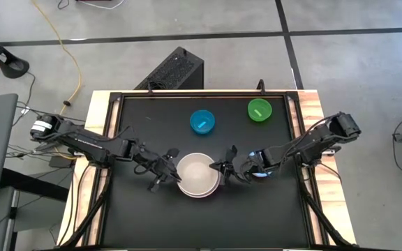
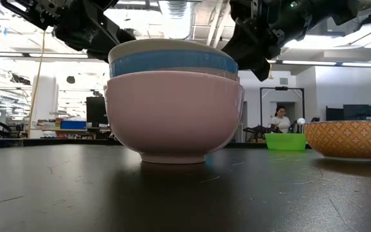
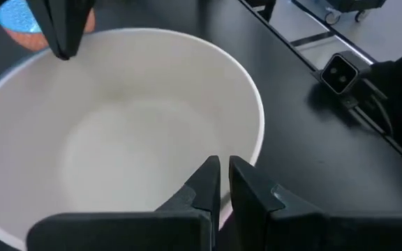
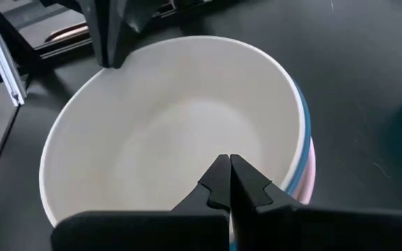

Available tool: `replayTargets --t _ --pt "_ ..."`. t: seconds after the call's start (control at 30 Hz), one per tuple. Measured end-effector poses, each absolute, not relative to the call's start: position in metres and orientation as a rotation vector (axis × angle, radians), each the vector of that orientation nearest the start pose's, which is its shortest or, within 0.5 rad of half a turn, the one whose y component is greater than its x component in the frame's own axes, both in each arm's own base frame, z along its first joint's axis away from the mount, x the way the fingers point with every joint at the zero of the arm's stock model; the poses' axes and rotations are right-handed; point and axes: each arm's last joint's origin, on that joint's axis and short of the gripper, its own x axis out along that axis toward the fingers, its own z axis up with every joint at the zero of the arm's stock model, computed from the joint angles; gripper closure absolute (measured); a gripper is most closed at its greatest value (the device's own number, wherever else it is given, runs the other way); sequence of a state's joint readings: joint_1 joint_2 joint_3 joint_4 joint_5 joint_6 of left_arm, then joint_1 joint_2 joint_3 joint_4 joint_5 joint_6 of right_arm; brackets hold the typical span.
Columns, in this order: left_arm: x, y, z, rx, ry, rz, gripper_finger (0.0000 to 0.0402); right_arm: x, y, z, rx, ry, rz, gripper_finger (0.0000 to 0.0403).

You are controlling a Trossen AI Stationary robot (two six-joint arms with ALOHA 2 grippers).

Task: Nest bowls inside each other
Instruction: Stack the white bowl into the transparent blue bowl, then stack the blue patterned bowl into the white bowl

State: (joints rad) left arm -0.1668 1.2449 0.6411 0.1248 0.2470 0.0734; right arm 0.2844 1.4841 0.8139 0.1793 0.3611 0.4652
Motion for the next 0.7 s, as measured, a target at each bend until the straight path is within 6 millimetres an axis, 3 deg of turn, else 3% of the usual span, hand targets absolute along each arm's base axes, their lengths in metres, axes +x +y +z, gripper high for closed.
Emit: replayTargets --t 0.27,0.5,0.7 --pt "0.248 -0.049 0.213 0.045 0.449 -0.428 0.0382 0.300 0.077 0.218 0.301 0.434 -0.176 0.0390" --pt "0.237 -0.047 0.239 0.105 0.327 -0.419 0.0382 0.290 0.074 0.240 0.297 0.368 -0.157 0.0390" --pt "0.228 -0.037 0.255 0.127 0.272 -0.176 0.0382 0.274 0.070 0.257 0.288 0.368 -0.160 0.0390"
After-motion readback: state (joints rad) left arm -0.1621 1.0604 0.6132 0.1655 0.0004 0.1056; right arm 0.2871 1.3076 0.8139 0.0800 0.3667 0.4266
